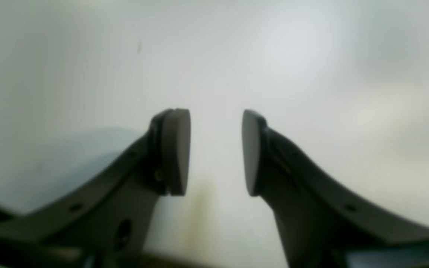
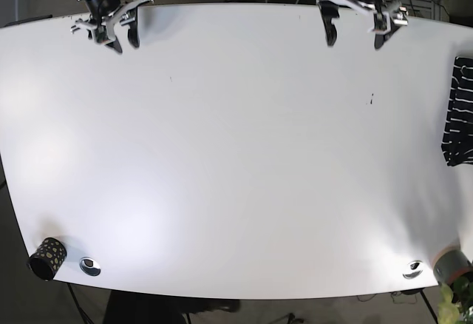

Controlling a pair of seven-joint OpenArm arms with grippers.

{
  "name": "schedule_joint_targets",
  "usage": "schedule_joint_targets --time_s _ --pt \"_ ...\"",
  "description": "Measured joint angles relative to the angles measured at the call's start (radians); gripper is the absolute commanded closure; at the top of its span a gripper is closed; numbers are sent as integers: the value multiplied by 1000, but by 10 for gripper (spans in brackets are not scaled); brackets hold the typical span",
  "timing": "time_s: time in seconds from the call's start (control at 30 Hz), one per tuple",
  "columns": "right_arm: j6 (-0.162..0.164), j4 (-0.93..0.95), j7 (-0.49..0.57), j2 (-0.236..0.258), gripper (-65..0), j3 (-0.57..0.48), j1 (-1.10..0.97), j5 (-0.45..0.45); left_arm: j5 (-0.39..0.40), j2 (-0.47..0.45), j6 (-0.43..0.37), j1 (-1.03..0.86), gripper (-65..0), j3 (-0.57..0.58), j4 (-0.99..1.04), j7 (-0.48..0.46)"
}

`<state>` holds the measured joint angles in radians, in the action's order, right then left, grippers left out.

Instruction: Fold the T-shirt properly

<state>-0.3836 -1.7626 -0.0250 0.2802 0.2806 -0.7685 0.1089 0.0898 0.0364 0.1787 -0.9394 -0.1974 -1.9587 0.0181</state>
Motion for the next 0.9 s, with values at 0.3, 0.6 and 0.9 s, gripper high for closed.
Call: schedule_joint_targets --time_s 0.3,0.6,0.9 --pt "-29 -95 3 7 -216 0 -277 1 -24 58 4 -265 -592 62 -11 11" --pt "-35 -47 1 2 -216 -4 -436 20 -31 59 1 -329 -592 90 79 -1" --pt "-27 259 6 11 -216 -53 -300 109 -37 53 -6 -177 -592 86 343 -17"
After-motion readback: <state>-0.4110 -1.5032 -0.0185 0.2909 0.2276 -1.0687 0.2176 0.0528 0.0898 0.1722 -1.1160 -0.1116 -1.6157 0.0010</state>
